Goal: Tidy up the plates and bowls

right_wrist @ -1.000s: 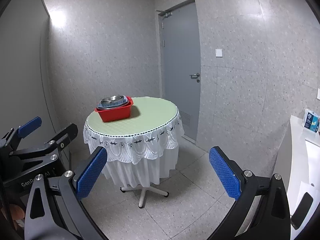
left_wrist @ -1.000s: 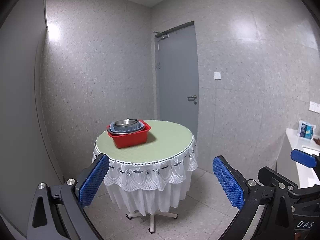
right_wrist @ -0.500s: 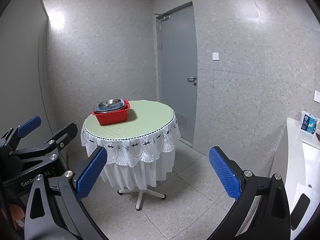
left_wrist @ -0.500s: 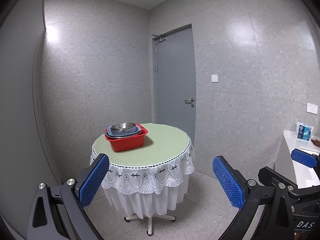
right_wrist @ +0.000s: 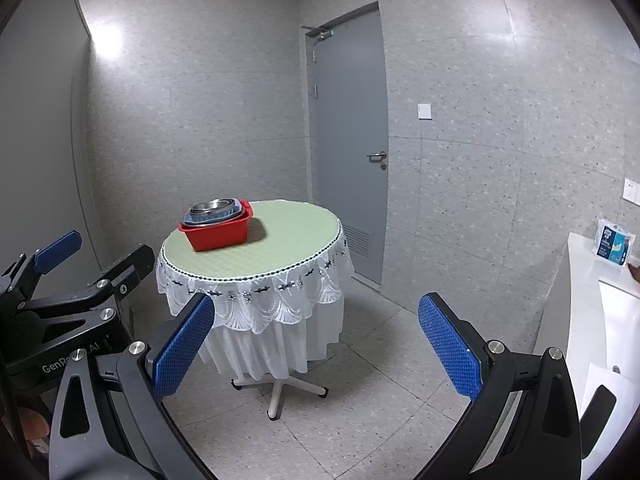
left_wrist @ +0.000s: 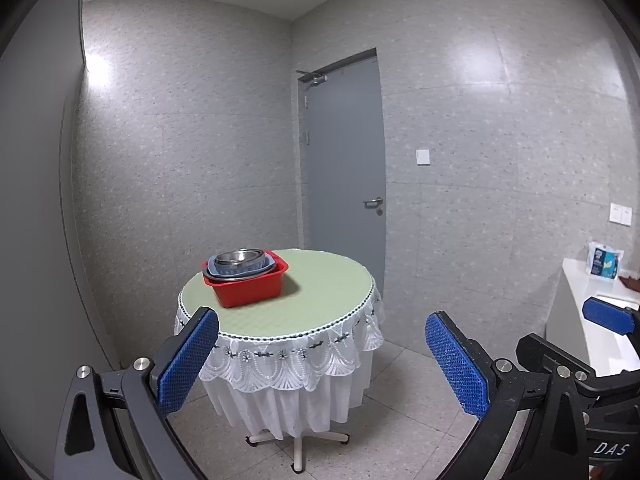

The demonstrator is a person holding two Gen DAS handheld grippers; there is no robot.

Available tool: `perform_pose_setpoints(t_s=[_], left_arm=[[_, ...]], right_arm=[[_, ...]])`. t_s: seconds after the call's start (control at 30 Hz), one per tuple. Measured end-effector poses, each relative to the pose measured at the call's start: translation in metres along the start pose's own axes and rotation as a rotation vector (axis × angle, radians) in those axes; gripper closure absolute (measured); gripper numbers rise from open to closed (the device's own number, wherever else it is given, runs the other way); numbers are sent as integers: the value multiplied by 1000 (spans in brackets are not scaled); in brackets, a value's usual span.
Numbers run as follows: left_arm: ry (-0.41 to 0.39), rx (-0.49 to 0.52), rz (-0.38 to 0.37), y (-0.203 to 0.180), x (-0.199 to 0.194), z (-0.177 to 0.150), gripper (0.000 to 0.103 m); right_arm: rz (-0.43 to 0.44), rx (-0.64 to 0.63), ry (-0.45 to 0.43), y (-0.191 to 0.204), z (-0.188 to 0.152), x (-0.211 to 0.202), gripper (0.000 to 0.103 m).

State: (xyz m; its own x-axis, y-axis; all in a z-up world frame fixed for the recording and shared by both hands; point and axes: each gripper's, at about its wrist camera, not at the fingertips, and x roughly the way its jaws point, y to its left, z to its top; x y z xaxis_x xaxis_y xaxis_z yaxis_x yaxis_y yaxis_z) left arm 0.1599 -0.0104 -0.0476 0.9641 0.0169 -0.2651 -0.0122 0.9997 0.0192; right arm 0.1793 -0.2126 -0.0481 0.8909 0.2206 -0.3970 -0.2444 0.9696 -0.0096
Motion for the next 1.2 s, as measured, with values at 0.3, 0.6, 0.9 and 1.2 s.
perform_pose_setpoints(t_s=[0.3,0.6,0.9,1.2], left_arm=[[5,4,-6,-8,4,2,1],[5,13,-8,-15,4,4,1],[7,12,-11,-22,1,7,1],[1,18,-7,-25,1,9,1]], right_arm=[[-10,6,4,-5,0,-1,0],[-18,15,0,-7,2,-5,0],[-24,20,0,-9,4,-7,0],[-26,21,2,-10,5,-6,0]])
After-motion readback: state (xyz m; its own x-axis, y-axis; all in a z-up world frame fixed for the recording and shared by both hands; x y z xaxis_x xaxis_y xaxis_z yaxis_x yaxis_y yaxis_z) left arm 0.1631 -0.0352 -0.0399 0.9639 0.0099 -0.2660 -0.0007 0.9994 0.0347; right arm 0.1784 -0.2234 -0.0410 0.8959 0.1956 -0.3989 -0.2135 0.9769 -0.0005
